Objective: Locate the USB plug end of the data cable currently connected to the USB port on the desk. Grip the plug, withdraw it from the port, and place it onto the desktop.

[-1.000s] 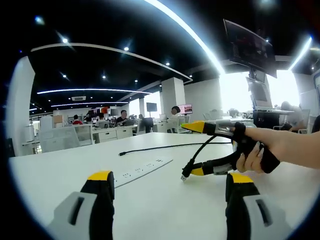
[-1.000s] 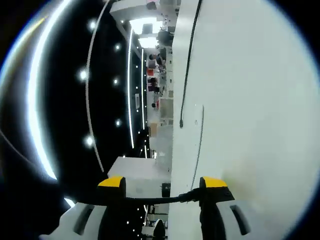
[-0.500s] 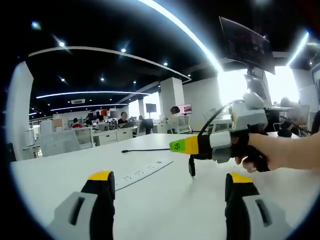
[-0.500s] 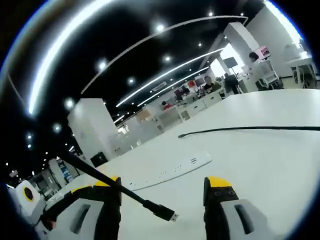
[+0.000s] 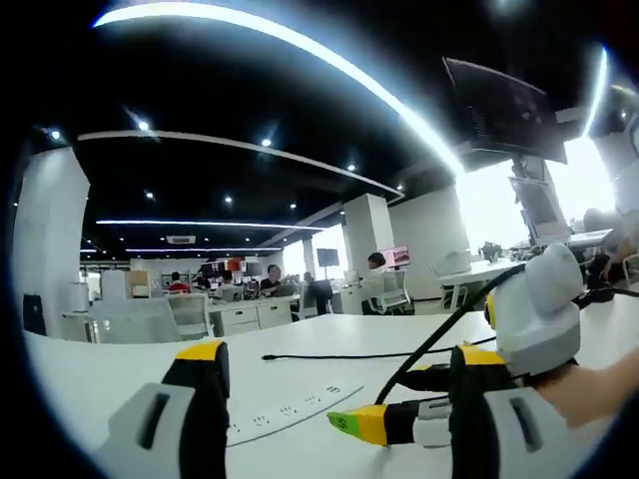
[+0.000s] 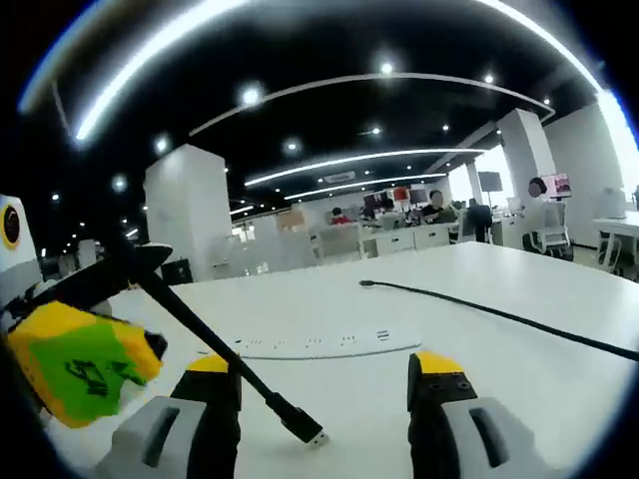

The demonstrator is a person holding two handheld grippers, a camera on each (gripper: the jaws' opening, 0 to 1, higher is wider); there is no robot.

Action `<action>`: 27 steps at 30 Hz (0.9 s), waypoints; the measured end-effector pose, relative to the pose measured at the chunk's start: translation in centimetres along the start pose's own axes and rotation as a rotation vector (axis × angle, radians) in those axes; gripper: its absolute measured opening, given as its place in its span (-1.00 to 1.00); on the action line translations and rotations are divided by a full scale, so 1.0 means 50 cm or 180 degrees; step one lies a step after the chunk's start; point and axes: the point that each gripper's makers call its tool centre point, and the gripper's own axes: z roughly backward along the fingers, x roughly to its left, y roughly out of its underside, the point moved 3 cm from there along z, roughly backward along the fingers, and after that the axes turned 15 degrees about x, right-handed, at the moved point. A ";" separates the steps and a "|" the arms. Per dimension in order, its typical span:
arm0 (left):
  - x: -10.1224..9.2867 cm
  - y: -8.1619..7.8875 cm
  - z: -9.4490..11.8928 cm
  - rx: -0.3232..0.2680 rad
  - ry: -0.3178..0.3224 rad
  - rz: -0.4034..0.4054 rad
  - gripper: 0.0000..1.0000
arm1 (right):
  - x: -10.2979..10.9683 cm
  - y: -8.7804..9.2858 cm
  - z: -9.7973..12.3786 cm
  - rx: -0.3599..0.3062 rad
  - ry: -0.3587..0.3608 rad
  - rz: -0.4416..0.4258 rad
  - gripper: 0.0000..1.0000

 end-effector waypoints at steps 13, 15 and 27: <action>0.019 -0.006 -0.096 0.0322 -0.0039 0.0075 0.82 | 0.053 0.052 0.027 0.0355 -0.0319 0.0180 0.34; 0.030 0.005 -0.107 0.0421 -0.0069 0.0077 0.82 | 0.075 0.053 0.041 0.0409 -0.0526 0.0178 0.34; 0.095 0.106 -0.089 0.0853 -0.0119 0.0256 0.81 | 0.159 0.055 0.154 0.0903 -0.1893 -0.0421 0.18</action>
